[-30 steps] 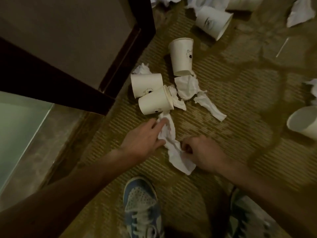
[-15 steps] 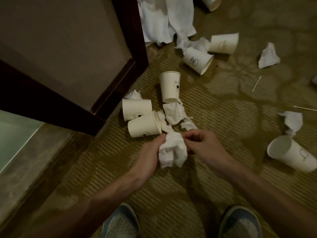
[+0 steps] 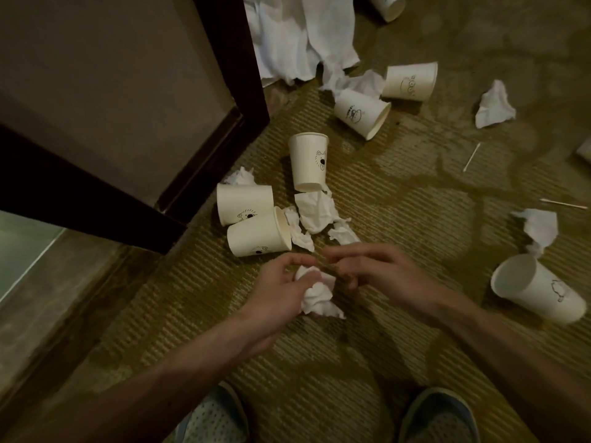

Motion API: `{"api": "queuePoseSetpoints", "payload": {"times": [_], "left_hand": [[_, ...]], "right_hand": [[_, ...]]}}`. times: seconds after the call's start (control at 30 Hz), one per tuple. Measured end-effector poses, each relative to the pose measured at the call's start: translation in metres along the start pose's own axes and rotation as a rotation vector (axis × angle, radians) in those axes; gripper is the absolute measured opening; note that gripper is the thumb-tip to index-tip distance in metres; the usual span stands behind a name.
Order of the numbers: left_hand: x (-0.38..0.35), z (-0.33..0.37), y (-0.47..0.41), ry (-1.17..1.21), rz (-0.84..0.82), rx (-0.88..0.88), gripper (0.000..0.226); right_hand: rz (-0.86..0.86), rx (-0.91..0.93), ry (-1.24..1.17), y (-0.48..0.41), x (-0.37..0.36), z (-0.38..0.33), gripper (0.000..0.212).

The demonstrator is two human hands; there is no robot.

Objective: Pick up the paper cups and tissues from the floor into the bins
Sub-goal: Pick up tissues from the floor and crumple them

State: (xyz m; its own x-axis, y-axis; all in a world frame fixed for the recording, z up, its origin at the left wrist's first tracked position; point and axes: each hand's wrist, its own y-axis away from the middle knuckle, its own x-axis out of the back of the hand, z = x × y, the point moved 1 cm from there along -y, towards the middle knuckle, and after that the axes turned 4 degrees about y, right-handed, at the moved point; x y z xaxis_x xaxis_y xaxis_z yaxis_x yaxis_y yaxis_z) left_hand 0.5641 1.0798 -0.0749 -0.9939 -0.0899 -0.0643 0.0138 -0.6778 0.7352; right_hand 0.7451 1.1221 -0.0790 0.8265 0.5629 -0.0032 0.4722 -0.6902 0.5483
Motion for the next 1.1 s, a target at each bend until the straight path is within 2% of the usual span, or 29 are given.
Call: {"api": "queuePoseSetpoints", "payload": {"times": [0.1, 0.17, 0.27, 0.33, 0.4, 0.53, 0.7, 0.8, 0.9, 0.97, 1.03, 1.1], "left_hand": [[0.002, -0.001, -0.004, -0.086, 0.006, 0.029, 0.017], [0.003, 0.0, -0.005, -0.106, 0.006, 0.045, 0.021], [0.004, 0.003, -0.007, -0.161, -0.004, 0.068, 0.037], [0.004, 0.004, -0.009, -0.138, -0.058, 0.098, 0.049], [0.003, 0.004, -0.011, -0.099, -0.087, 0.118, 0.051], [0.004, 0.002, -0.017, -0.146, 0.015, 0.054, 0.049], [-0.001, 0.002, -0.017, -0.152, 0.099, 0.036, 0.042], [-0.009, 0.001, -0.014, -0.093, -0.017, 0.058, 0.055], [-0.02, 0.004, -0.008, 0.087, -0.192, 0.115, 0.072], [-0.023, 0.008, -0.005, 0.134, -0.22, 0.134, 0.075], [-0.021, 0.011, -0.003, 0.099, -0.168, 0.118, 0.071], [-0.016, 0.012, -0.004, 0.084, -0.077, 0.098, 0.061]], "right_hand": [[0.274, 0.002, 0.24, -0.012, 0.015, 0.009, 0.019], [0.386, 0.026, 0.45, -0.019, 0.023, 0.015, 0.029], [0.372, 0.054, 0.76, -0.03, 0.026, 0.022, 0.047], [0.352, 0.054, 0.877, -0.037, 0.024, 0.025, 0.052], [0.372, 0.09, 0.893, -0.041, 0.023, 0.026, 0.048], [0.306, 0.187, 0.869, -0.039, 0.02, 0.023, 0.025], [0.156, 0.205, 0.808, -0.016, 0.016, 0.013, 0.022], [0.142, 0.216, 0.681, -0.001, 0.005, 0.003, 0.022], [0.24, 0.281, 0.549, 0.005, -0.01, -0.005, 0.014], [0.25, 0.316, 0.564, 0.004, -0.017, -0.01, 0.016], [0.115, 0.349, 0.604, 0.003, -0.02, -0.015, 0.004], [-0.038, 0.37, 0.618, 0.0, -0.021, -0.018, 0.013]]}}
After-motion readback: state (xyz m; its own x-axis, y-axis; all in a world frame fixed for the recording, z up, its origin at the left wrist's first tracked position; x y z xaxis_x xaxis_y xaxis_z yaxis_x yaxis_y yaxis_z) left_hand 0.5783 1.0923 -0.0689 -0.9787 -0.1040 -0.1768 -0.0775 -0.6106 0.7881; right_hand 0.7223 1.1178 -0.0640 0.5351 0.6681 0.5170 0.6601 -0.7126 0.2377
